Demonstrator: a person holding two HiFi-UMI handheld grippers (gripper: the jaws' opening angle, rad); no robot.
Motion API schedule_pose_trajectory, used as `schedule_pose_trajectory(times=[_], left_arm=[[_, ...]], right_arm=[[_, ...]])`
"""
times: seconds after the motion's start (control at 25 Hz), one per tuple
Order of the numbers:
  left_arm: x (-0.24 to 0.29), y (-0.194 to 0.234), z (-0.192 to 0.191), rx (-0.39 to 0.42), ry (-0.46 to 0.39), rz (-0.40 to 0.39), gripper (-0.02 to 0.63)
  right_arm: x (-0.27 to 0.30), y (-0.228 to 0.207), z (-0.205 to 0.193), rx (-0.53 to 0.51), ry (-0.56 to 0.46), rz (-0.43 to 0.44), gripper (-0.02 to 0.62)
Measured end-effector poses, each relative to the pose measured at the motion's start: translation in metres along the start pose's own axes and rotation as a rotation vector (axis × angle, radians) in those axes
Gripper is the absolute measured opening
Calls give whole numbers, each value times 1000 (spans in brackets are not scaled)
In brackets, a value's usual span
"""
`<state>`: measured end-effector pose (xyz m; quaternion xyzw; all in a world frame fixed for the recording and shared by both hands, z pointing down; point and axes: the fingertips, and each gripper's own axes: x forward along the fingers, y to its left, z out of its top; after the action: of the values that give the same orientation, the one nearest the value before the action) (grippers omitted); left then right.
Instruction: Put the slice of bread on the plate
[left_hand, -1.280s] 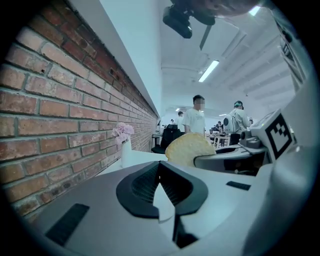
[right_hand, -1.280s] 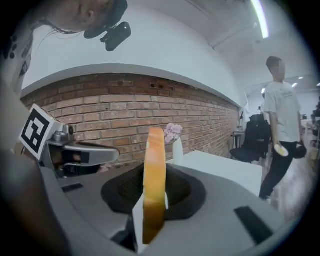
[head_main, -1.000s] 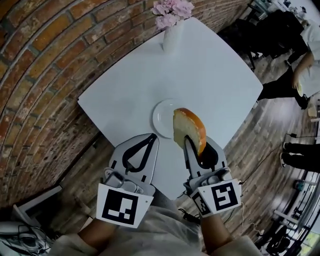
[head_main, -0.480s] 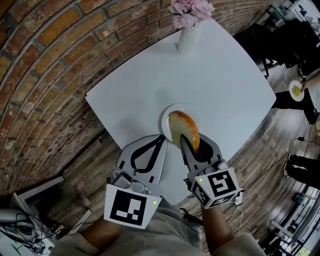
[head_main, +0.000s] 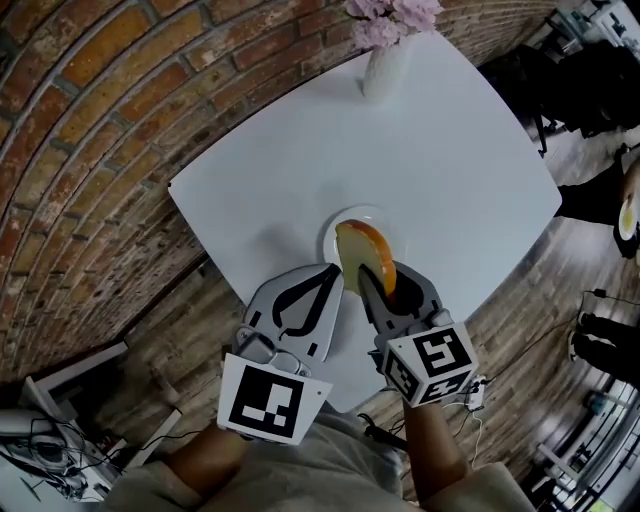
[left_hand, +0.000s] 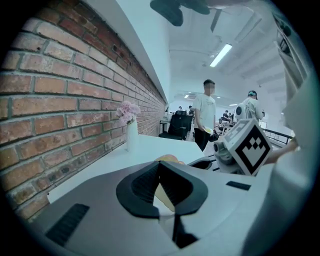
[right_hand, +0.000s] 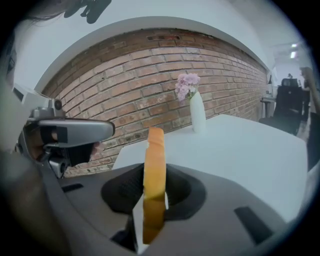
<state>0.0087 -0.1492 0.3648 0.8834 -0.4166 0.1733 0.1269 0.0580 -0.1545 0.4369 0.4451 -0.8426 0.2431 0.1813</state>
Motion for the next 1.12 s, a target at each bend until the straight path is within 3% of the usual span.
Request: schedule_pose_trajectory(times=[0.76,1.12], left_arm=[[18,17,-15,-21,60,21,11],[24,26,-18,-33,79,31,11]], right_arm=[[37,-20,-14,157,132,157,100],[51,-40,-25,98,210,91,137]])
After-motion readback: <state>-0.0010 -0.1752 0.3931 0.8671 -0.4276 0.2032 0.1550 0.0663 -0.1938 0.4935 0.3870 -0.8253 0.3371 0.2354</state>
